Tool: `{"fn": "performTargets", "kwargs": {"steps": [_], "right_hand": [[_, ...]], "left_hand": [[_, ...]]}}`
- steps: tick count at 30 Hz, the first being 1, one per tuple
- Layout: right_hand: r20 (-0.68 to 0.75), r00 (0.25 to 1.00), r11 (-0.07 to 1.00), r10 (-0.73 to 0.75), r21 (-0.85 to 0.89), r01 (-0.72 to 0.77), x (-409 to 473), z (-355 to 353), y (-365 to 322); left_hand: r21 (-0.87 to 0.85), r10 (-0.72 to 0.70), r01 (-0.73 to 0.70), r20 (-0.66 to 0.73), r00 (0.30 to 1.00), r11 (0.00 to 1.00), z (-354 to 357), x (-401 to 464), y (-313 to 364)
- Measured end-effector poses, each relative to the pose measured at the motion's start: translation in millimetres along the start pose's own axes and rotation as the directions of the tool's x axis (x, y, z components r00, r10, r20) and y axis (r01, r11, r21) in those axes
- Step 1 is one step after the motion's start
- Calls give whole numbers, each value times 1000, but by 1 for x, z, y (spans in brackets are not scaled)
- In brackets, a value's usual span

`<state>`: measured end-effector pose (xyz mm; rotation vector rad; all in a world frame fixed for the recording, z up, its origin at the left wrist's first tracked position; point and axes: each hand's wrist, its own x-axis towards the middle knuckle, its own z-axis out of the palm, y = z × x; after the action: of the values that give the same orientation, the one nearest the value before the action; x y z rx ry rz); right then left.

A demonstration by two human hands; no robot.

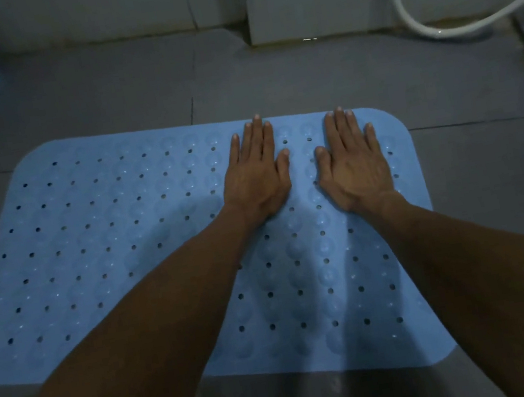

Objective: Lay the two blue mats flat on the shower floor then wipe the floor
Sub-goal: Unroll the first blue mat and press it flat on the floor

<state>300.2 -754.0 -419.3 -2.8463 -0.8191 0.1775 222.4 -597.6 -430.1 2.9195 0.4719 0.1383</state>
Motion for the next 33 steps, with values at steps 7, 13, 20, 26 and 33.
{"fn": "performTargets", "kwargs": {"steps": [7,13,20,26,33], "right_hand": [[-51,996,997,71,29,-70,-3,-1,-3],[-14,996,995,91,-24,-92,0,-1,-2],[-12,996,996,88,-8,-88,0,-2,-4],[11,995,995,96,-1,-96,3,-1,-2],[18,994,994,110,6,-111,4,-4,-4]], "left_hand": [[-95,-39,35,-39,998,995,-5,-3,4],[-66,-61,62,26,998,996,-8,0,7],[-57,-61,61,7,998,996,-8,3,8],[13,-96,95,111,989,995,-14,6,10],[17,-108,107,156,982,994,-17,8,10]]}}
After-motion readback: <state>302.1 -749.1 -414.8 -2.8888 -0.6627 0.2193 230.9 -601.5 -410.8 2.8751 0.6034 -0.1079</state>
